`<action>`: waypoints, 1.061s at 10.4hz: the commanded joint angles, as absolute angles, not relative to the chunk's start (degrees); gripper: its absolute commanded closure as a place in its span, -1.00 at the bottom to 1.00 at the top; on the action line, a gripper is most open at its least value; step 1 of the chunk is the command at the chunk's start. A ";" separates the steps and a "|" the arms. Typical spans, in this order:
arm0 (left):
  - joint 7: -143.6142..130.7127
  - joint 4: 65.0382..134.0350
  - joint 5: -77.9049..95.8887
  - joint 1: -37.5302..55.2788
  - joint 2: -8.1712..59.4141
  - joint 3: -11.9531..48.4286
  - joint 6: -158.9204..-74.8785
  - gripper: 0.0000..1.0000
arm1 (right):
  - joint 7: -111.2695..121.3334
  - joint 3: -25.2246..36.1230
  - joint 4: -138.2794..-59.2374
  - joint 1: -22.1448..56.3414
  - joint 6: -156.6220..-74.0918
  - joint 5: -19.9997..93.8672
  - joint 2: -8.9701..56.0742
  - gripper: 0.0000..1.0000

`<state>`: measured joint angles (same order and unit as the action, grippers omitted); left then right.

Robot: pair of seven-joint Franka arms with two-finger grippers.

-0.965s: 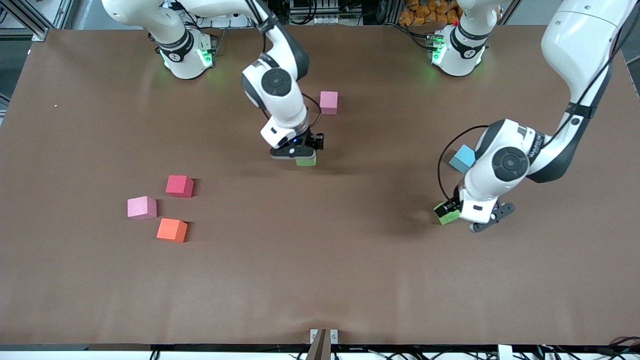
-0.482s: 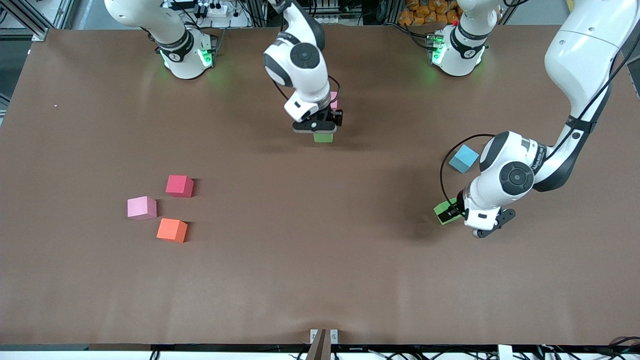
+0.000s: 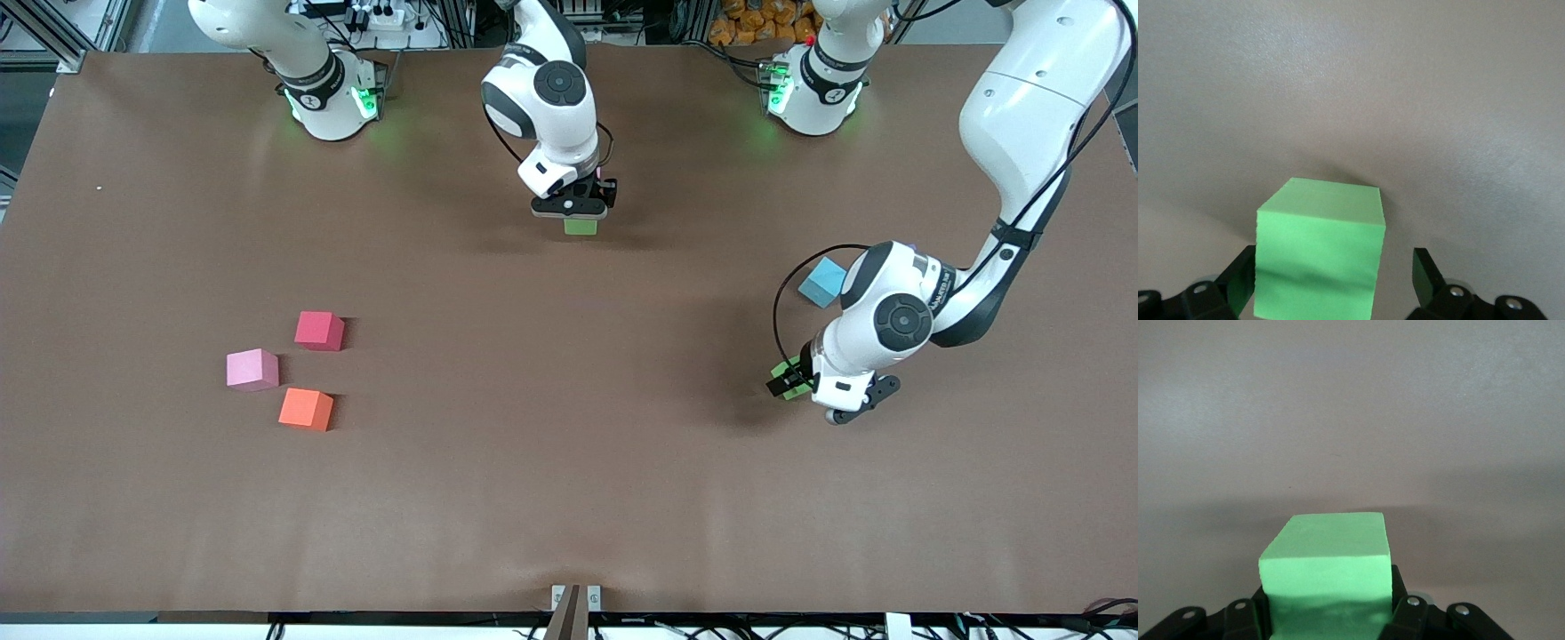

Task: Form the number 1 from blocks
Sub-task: 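Place the green cube below the pink cube while the left gripper grasps another green cube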

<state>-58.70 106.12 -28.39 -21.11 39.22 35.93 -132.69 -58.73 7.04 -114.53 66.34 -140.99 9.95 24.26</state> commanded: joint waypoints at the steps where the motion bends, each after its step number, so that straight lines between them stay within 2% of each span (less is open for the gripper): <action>1: -58.54 105.12 -31.72 -21.09 41.30 36.12 -132.98 -1.00 | -60.29 6.68 -115.05 66.53 -141.50 10.46 24.87 -0.29; 3: -58.54 105.20 -32.87 -21.09 42.01 36.12 -132.98 -0.96 | -60.29 6.15 -114.96 66.62 -141.94 10.46 25.31 -0.29; 4: -57.58 105.29 -33.05 -21.53 41.92 36.12 -132.89 0.64 | -60.29 5.89 -114.87 66.80 -142.03 10.46 25.57 -0.29; 5: -56.61 105.29 -33.05 -21.53 41.75 36.12 -132.80 1.00 | -60.29 5.54 -114.79 66.88 -142.12 10.46 25.75 -0.29; 11: -56.60 105.29 -33.05 -21.27 41.31 36.21 -132.45 1.00 | -60.38 5.45 -114.87 67.85 -142.74 10.46 26.72 -0.31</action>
<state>-57.17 105.85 -31.62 -21.22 41.31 35.94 -132.71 -59.36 5.22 -114.71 67.30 -141.96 9.95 26.50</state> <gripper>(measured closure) 0.370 0.352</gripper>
